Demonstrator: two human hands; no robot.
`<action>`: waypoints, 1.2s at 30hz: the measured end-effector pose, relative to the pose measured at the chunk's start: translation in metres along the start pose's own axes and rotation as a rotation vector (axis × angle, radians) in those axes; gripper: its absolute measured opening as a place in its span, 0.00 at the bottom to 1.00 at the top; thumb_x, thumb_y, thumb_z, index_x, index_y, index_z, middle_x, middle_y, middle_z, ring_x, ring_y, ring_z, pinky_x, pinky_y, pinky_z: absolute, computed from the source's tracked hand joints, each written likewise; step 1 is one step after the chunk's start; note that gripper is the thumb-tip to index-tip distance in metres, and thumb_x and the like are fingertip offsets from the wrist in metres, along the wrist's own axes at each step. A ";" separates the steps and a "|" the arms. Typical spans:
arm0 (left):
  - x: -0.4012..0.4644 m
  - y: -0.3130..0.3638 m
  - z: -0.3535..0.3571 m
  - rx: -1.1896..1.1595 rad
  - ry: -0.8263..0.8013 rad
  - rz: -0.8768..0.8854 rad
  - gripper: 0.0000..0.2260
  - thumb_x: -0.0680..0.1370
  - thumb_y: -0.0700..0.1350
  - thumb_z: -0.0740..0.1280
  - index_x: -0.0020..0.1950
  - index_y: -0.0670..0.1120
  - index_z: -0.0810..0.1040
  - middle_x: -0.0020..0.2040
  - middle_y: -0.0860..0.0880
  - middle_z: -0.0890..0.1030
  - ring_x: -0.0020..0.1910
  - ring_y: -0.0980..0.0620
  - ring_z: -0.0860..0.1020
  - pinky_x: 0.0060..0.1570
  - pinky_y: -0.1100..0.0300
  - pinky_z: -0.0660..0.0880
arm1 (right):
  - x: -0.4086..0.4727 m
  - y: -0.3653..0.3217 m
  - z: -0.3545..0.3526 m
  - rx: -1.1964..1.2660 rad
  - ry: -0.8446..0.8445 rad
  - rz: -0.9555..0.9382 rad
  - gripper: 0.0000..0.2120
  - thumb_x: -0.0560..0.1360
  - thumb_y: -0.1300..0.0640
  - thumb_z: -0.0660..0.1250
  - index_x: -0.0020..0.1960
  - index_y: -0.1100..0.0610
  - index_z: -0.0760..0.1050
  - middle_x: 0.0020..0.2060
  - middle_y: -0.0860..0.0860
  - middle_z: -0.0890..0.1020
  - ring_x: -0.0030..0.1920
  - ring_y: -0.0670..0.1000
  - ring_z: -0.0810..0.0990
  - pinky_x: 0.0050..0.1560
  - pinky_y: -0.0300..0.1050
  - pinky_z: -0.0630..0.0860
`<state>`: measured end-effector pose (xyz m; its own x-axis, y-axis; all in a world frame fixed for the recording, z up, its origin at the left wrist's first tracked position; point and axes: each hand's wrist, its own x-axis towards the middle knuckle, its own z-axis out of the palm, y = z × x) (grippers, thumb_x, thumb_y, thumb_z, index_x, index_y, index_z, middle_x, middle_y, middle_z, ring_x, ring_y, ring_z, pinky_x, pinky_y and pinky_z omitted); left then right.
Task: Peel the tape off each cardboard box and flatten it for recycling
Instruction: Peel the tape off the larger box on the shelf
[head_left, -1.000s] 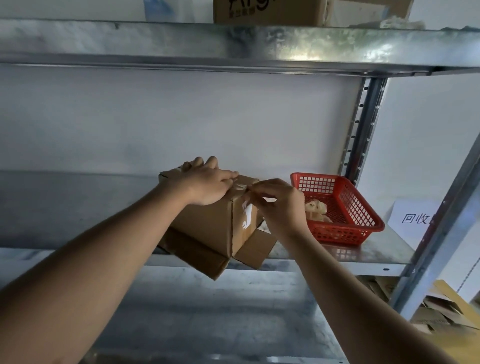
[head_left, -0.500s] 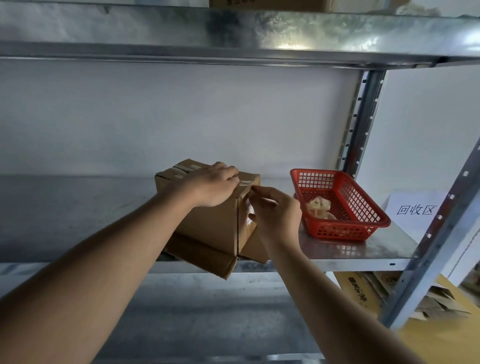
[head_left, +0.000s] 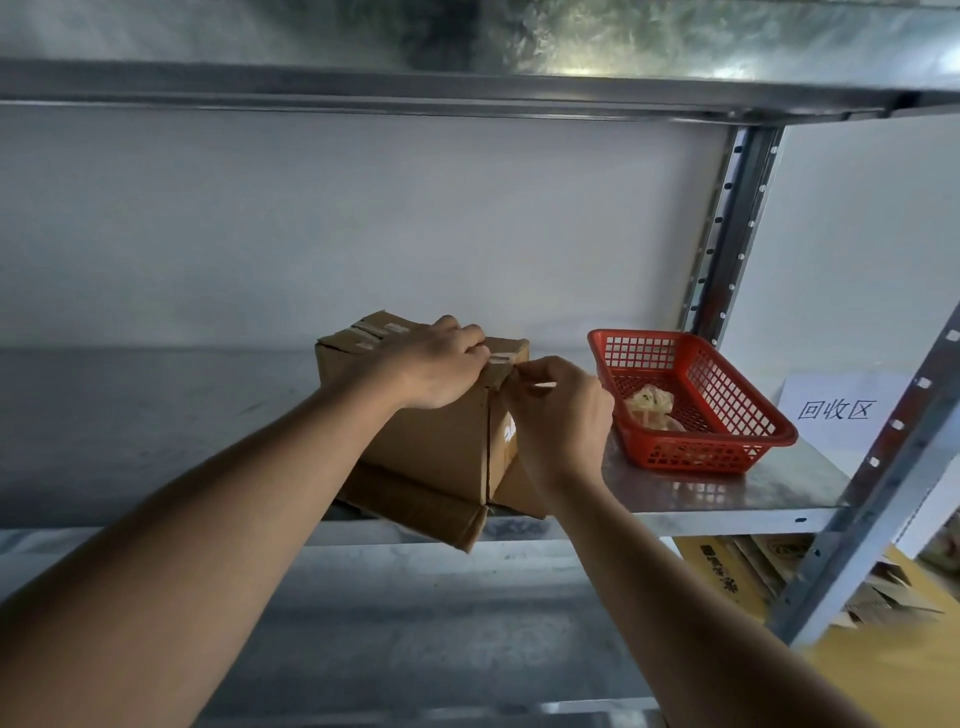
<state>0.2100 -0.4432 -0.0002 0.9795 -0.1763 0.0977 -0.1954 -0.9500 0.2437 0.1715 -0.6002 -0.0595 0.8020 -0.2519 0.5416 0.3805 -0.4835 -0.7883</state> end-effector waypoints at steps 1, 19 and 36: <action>0.001 0.000 0.000 0.004 0.004 0.001 0.23 0.85 0.61 0.47 0.77 0.58 0.66 0.79 0.53 0.65 0.76 0.44 0.67 0.65 0.47 0.66 | 0.002 0.001 -0.002 -0.040 -0.022 -0.042 0.03 0.75 0.53 0.75 0.47 0.51 0.86 0.41 0.44 0.86 0.41 0.45 0.84 0.45 0.49 0.82; -0.002 -0.003 -0.007 -0.050 -0.035 -0.032 0.33 0.76 0.74 0.47 0.78 0.63 0.64 0.79 0.60 0.61 0.78 0.45 0.63 0.60 0.50 0.62 | -0.001 0.019 -0.008 0.032 -0.029 -0.271 0.07 0.77 0.55 0.75 0.51 0.58 0.86 0.45 0.48 0.87 0.43 0.42 0.85 0.43 0.25 0.76; -0.007 0.000 -0.016 -0.048 -0.131 -0.040 0.48 0.66 0.81 0.51 0.83 0.60 0.57 0.82 0.61 0.56 0.81 0.48 0.57 0.75 0.42 0.60 | -0.003 0.016 0.003 0.085 0.026 -0.136 0.02 0.76 0.52 0.75 0.45 0.49 0.86 0.40 0.43 0.87 0.40 0.39 0.84 0.43 0.41 0.81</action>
<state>0.2021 -0.4373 0.0147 0.9841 -0.1734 -0.0389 -0.1548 -0.9441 0.2911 0.1771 -0.6043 -0.0743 0.7284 -0.2114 0.6517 0.5234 -0.4421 -0.7284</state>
